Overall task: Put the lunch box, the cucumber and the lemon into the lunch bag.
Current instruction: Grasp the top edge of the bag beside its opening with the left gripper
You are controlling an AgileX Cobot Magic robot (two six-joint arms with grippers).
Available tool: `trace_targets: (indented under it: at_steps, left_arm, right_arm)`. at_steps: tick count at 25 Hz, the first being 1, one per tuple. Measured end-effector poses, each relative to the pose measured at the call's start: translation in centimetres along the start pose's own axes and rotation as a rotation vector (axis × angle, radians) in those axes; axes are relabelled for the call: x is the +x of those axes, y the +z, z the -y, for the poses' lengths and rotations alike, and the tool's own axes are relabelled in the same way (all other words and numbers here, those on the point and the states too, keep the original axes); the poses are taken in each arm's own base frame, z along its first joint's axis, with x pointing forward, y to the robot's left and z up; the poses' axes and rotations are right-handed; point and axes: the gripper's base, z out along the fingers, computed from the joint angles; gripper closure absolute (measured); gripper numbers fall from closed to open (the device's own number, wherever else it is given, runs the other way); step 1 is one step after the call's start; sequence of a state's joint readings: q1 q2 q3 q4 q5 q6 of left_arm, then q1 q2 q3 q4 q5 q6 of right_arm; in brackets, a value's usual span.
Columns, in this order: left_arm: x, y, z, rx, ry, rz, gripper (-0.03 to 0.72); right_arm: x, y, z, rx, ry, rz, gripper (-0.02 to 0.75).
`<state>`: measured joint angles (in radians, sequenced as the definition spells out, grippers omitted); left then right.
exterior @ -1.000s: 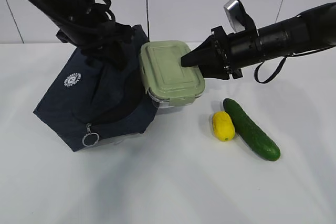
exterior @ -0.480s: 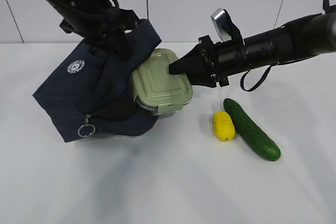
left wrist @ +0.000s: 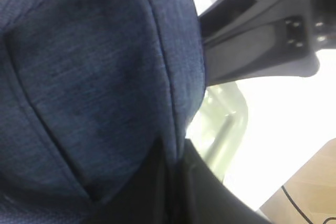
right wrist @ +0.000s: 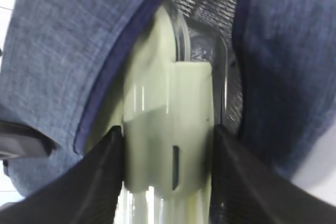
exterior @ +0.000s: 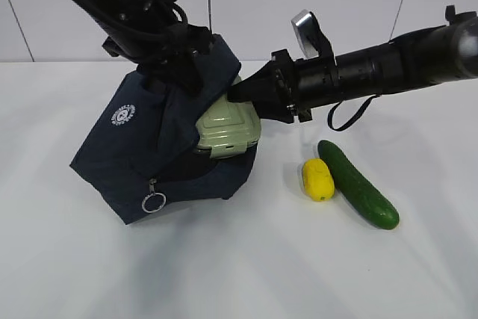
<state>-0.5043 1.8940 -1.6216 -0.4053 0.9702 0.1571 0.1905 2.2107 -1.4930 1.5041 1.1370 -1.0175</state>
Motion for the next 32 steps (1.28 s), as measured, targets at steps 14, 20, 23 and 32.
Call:
trace_targets:
  at_steps: [14,20,23,32]
  left_arm:
    - [-0.2,0.4,0.0,0.011,-0.016,0.016,0.684]
    - [-0.1,2.5,-0.8,0.01,-0.037,-0.019,0.684]
    - [-0.1,3.1,-0.9,0.014,-0.047,-0.018,0.684]
    - [-0.2,3.4,-0.9,0.027,-0.061,-0.017,0.684]
  right_arm:
    - [1.6,4.7,2.1,-0.085,0.052,0.063,0.36]
    - [2.3,6.1,2.0,-0.055,0.021,0.046,0.36]
    - [2.4,6.5,2.5,0.013,0.007,0.048,0.36]
    - [3.1,7.0,4.1,0.038,0.035,0.038,0.36]
